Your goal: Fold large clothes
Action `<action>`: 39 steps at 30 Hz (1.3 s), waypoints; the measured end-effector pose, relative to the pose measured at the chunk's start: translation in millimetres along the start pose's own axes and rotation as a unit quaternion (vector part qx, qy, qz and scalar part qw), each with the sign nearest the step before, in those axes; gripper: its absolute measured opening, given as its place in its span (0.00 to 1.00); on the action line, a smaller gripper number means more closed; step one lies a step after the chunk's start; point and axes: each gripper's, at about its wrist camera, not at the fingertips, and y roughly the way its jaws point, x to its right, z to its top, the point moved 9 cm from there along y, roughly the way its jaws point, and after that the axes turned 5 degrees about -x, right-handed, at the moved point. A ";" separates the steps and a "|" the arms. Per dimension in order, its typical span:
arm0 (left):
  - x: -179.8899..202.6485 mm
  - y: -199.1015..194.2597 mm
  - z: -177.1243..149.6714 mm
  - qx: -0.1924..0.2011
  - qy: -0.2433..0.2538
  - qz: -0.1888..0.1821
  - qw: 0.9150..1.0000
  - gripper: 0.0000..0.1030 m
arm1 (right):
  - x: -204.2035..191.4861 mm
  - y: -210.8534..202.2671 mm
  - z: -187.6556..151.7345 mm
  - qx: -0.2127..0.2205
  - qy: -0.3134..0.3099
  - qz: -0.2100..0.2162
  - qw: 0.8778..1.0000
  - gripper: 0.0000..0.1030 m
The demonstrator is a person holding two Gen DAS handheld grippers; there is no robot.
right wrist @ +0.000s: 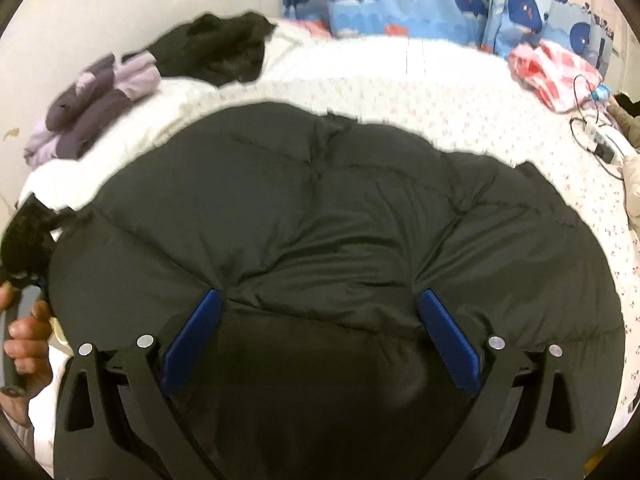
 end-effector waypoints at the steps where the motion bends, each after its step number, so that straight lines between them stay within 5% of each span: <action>1: -0.4 0.7 1.0 -0.002 -0.005 -0.002 1.000 0.89 | -1.4 -1.6 2.1 0.009 0.002 0.003 1.000 0.93; 12: 2.2 0.3 -4.6 -0.012 0.017 0.014 1.000 0.92 | 39.6 -22.7 42.8 0.047 0.074 0.021 0.996 0.93; 19: -0.5 -1.0 -0.8 -0.041 0.016 0.019 0.999 0.93 | 186.5 -84.8 -20.3 0.019 0.211 0.010 0.977 0.93; 24: 5.7 11.7 -7.3 -0.046 0.047 0.050 0.997 0.93 | 252.0 -92.4 -80.5 -0.031 0.343 0.097 0.934 0.93; 28: 6.8 14.1 -8.9 -0.038 0.044 0.067 0.996 0.93 | 202.7 -42.7 -103.8 -0.128 0.391 0.314 0.856 0.93; 29: 7.2 14.5 -8.6 -0.038 0.042 0.069 0.996 0.93 | 197.1 -36.0 -102.2 -0.135 0.389 0.331 0.849 0.93; 32: 10.8 14.4 -5.0 -0.032 0.033 0.065 0.997 0.82 | 186.7 -24.9 -77.2 -0.107 0.380 0.353 0.848 0.93; 33: 12.7 14.7 -3.6 -0.030 0.034 0.059 0.997 0.69 | 188.0 -24.4 -66.2 -0.090 0.376 0.352 0.852 0.85; 34: 17.4 16.3 -0.4 -0.027 0.039 0.051 0.998 0.55 | 191.7 -23.6 -48.9 -0.072 0.364 0.343 0.863 0.63; 36: 31.0 21.7 10.9 -0.014 0.057 0.050 0.997 0.44 | 203.0 -19.3 -21.7 -0.054 0.360 0.326 0.872 0.38; 39: 57.2 29.2 26.8 0.015 0.083 0.021 0.996 0.36 | 224.2 -20.5 21.6 -0.015 0.352 0.286 0.891 0.29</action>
